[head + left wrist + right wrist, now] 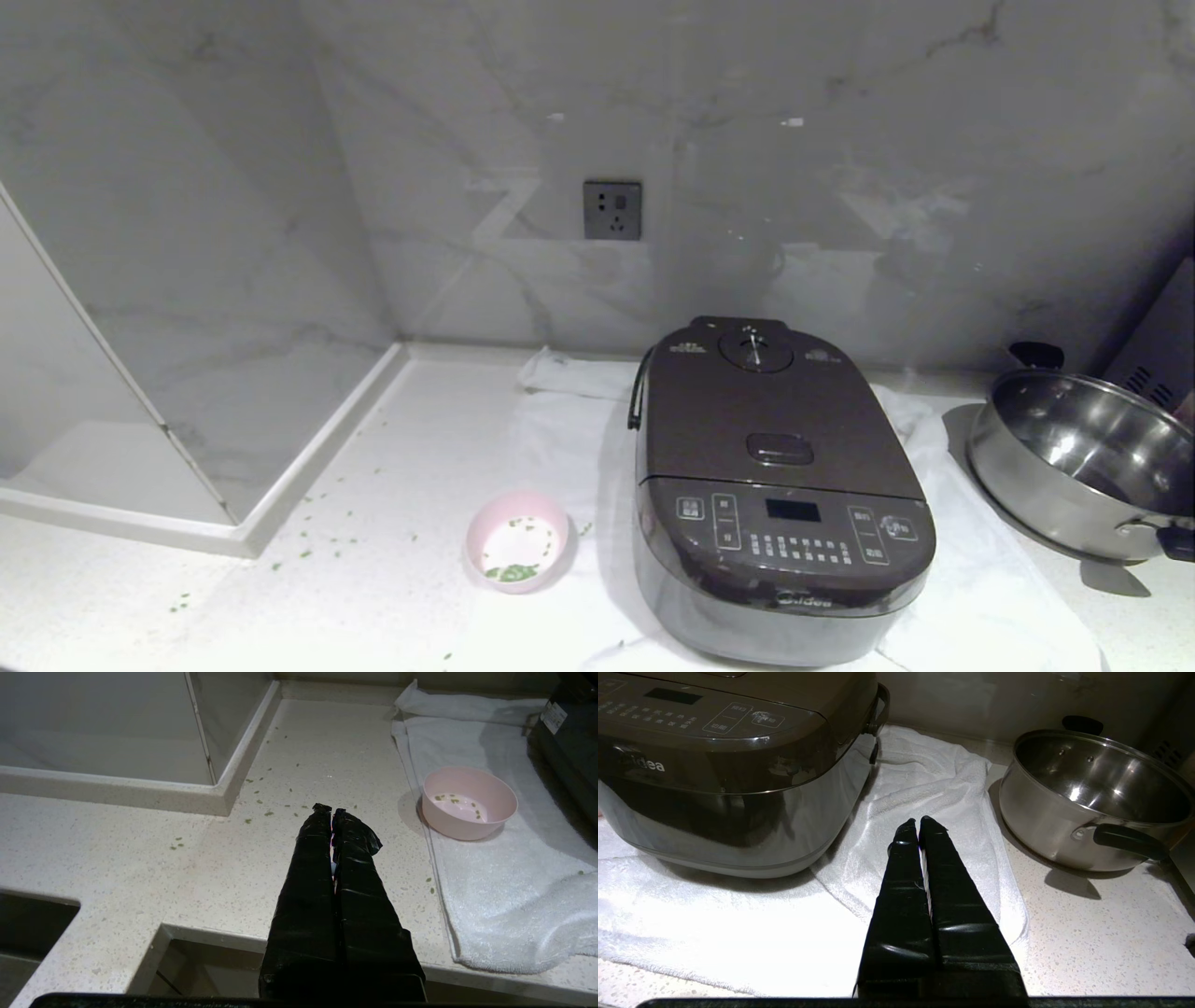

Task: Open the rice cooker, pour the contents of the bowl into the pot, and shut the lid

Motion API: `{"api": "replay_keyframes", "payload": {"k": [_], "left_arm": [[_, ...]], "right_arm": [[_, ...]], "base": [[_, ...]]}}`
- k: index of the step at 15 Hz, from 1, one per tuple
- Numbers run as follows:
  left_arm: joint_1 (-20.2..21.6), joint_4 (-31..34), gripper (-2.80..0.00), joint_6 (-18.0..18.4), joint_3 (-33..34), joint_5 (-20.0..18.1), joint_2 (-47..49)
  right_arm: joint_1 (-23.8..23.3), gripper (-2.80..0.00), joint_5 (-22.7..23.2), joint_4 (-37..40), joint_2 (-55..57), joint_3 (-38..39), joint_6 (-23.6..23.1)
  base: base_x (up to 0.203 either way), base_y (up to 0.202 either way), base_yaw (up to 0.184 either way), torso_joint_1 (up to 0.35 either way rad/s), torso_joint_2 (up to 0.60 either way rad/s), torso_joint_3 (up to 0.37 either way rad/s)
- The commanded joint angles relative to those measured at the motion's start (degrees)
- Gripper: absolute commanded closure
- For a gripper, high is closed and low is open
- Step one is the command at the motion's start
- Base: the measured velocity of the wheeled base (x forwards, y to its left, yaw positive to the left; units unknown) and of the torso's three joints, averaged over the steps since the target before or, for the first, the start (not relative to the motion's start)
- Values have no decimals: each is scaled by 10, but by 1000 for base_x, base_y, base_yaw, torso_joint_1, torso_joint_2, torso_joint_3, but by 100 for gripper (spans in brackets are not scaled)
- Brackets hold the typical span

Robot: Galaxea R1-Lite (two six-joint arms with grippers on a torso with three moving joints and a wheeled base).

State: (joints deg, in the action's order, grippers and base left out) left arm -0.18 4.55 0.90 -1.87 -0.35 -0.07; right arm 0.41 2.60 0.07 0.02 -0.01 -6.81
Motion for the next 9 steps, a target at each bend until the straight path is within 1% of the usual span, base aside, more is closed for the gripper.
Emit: {"api": "replay_keyframes", "payload": {"k": [1,2,3,4,5,9], "left_arm": [[1,-1,0,0,1,2,0],[0,-8,0,0,2,2,0],[1,-32,0,2,11,0,0],[2,-70,0,15,23,-3,0],[2,-72,0,23,26,-5,0],[1,-62,0,22,27,-4,0]], "right_arm": [[0,0,0,0,0,0,2],[0,0,0,1,0,0,1],[0,0,0,1,0,0,1],[0,0,0,1,0,0,2],[0,0,0,1,0,0,6],[0,0,-4,-2,0,1,34]], "base": [[0,0,0,0,0,0],[0,0,0,0,0,0],[0,0,0,0,0,0],[0,0,0,0,0,0],[0,0,0,0,0,0],[0,0,0,0,0,0]]}}
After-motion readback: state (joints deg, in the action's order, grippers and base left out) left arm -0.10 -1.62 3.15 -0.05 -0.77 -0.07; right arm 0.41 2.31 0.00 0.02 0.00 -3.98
